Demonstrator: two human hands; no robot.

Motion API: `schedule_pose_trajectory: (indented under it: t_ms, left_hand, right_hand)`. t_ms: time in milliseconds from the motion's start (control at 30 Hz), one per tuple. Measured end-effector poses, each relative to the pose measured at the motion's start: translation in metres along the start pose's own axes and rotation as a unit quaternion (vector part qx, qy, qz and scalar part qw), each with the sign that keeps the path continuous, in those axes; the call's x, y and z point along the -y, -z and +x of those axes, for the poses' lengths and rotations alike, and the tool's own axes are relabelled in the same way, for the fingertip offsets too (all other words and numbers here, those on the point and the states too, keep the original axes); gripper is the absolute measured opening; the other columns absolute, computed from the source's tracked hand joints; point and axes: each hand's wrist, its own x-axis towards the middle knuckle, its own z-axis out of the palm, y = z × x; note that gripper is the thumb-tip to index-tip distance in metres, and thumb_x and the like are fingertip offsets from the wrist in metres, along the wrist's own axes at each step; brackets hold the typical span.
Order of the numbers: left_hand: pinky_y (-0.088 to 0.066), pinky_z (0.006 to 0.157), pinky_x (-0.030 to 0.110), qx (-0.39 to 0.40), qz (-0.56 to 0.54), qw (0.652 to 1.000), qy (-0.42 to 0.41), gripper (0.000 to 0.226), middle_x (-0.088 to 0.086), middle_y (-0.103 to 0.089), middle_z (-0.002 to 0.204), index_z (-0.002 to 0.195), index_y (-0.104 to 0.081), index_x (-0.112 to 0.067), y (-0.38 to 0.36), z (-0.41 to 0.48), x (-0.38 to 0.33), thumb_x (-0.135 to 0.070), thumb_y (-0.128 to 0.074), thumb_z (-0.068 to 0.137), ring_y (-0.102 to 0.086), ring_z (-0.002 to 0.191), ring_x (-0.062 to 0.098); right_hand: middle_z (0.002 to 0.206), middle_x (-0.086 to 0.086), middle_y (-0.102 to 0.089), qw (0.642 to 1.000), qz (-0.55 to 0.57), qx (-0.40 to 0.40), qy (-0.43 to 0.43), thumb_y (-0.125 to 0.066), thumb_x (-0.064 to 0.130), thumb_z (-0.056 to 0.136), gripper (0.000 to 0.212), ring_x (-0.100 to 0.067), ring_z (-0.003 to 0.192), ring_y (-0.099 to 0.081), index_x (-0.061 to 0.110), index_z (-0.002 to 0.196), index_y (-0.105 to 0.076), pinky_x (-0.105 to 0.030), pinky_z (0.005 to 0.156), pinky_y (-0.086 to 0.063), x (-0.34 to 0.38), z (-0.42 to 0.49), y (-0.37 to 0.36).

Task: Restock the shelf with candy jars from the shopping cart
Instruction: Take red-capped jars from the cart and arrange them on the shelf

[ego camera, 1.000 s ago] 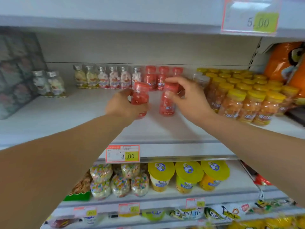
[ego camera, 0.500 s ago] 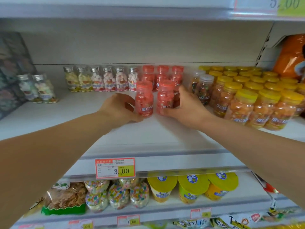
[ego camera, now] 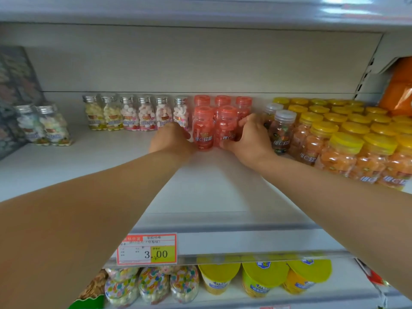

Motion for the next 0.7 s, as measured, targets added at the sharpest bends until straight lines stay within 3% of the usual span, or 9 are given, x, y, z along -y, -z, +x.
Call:
schedule_pose_trajectory:
  t_ms: [100, 167, 300, 500, 700]
  left_hand:
    - [-0.05, 0.08, 0.032, 0.007, 0.01, 1.0, 0.01, 0.047, -0.003, -0.055, 0.085, 0.09, -0.06, -0.018, -0.004, 0.0, -0.005, -0.053, -0.081, 0.066, -0.057, 0.088, 0.021]
    - [-0.051, 0.078, 0.033, 0.004, 0.024, 1.0, 0.012, 0.044, -0.003, -0.056, 0.076, 0.08, -0.061, -0.018, -0.007, 0.002, -0.008, -0.056, -0.079, 0.067, -0.058, 0.083, 0.022]
    - [-0.046, 0.073, 0.031, -0.02, 0.031, 0.999, 0.011, 0.047, 0.004, -0.064, 0.093, 0.097, -0.067, -0.015, -0.012, 0.006, -0.01, -0.053, -0.076, 0.071, -0.061, 0.091, 0.026]
    - [-0.045, 0.078, 0.032, -0.046, 0.045, 0.998, 0.014, 0.049, 0.007, -0.065, 0.111, 0.109, -0.064, -0.016, -0.017, 0.015, -0.009, -0.05, -0.075, 0.074, -0.06, 0.105, 0.029]
    - [-0.046, 0.083, 0.035, -0.063, 0.045, 0.997, 0.017, 0.051, 0.008, -0.064, 0.117, 0.112, -0.062, -0.015, -0.023, 0.021, -0.011, -0.049, -0.074, 0.076, -0.058, 0.11, 0.03]
  right_hand:
    - [0.101, 0.002, -0.046, 1.0, -0.004, -0.007, -0.004, -0.081, 0.028, 0.075, 0.063, -0.023, 0.113, -0.054, 0.003, 0.12, -0.044, -0.021, 0.077, -0.034, 0.0, 0.005, -0.002]
    - [0.103, 0.0, -0.05, 1.0, -0.004, -0.007, -0.006, -0.082, 0.029, 0.074, 0.067, -0.025, 0.113, -0.054, 0.002, 0.122, -0.043, -0.021, 0.075, -0.032, 0.0, 0.009, -0.006]
    - [0.121, -0.011, -0.058, 1.0, -0.006, -0.021, -0.008, -0.083, 0.033, 0.071, 0.072, -0.03, 0.112, -0.056, 0.0, 0.122, -0.043, -0.032, 0.083, -0.041, -0.003, 0.014, -0.014]
    - [0.11, -0.006, -0.061, 1.0, 0.009, -0.028, 0.007, -0.083, 0.037, 0.07, 0.068, -0.029, 0.105, -0.059, 0.003, 0.114, -0.044, -0.033, 0.078, -0.043, -0.007, 0.017, -0.018]
    - [0.109, -0.006, -0.062, 0.999, -0.004, -0.03, 0.012, -0.082, 0.034, 0.071, 0.056, -0.028, 0.102, -0.059, 0.014, 0.099, -0.038, -0.031, 0.075, -0.041, -0.012, 0.02, -0.021]
